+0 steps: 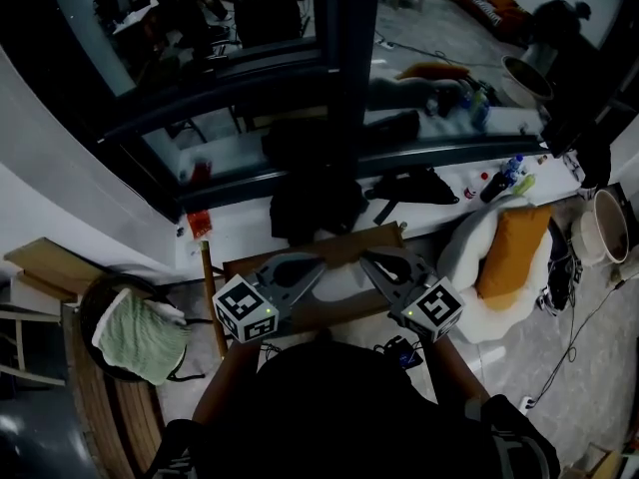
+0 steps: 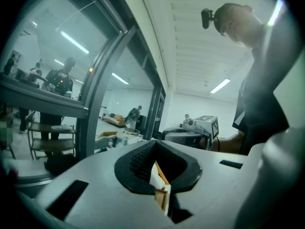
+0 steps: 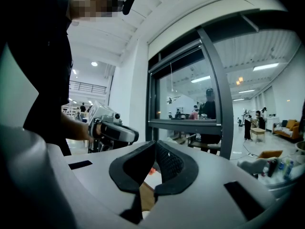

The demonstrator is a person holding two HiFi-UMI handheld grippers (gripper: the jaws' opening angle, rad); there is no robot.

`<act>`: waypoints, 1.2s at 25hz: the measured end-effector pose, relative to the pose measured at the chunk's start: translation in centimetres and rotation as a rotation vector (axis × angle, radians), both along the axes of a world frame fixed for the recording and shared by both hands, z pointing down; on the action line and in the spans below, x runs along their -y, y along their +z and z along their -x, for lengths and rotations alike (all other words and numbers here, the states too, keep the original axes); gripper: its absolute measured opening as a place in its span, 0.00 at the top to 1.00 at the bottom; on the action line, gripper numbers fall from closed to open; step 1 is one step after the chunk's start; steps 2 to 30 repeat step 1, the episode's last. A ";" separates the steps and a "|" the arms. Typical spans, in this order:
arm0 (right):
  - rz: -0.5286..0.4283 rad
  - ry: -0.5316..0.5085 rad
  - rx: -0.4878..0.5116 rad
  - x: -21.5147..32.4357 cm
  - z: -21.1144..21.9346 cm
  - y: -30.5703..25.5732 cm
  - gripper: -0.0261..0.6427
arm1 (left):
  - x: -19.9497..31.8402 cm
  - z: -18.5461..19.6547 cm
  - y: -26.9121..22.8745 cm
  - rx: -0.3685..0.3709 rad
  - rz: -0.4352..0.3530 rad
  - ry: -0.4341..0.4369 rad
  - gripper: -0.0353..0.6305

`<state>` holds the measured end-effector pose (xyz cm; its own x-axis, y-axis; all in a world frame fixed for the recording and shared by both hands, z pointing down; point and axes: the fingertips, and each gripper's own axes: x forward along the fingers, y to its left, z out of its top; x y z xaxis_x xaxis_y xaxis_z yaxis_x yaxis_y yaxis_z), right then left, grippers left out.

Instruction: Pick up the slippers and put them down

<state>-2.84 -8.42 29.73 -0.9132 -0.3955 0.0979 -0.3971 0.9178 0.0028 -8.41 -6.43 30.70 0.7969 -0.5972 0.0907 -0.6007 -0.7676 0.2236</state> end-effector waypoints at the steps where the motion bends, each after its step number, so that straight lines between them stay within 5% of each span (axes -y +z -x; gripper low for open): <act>1: -0.001 0.001 0.001 0.1 0.1 0.0 0.92 | 0.0 0.1 0.0 -0.004 0.002 0.001 0.93; 30: -0.001 0.001 0.001 0.1 0.1 0.0 0.92 | 0.0 0.1 0.0 -0.004 0.002 0.001 0.93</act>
